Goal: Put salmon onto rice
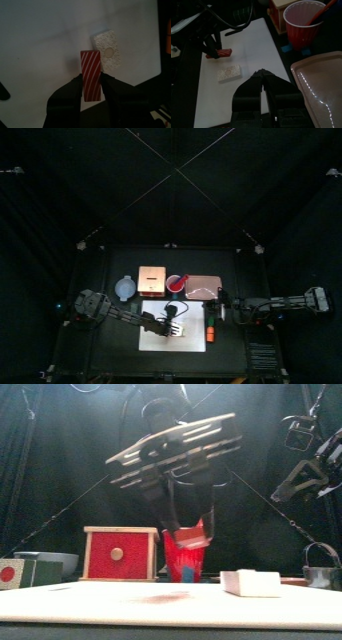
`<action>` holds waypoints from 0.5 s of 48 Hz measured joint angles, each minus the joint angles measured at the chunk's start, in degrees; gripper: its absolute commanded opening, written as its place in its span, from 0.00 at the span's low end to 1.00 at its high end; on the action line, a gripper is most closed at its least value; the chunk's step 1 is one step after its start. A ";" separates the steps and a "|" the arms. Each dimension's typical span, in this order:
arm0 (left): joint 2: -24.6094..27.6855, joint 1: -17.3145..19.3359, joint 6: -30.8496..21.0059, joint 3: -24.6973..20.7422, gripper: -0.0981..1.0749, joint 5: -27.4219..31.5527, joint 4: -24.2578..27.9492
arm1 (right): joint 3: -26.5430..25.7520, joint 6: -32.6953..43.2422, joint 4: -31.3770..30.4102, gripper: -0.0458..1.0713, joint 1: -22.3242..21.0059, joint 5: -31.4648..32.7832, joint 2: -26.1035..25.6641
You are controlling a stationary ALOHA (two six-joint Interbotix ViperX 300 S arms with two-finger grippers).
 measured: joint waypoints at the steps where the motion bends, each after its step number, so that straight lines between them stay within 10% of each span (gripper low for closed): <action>1: 0.62 0.26 0.18 -0.70 0.57 0.00 -0.53 | 0.00 -0.09 0.00 0.07 0.00 0.00 0.00; 24: 5.89 2.29 -0.26 -8.00 0.57 3.43 -1.23 | 0.00 0.00 1.49 0.07 -0.35 0.26 0.00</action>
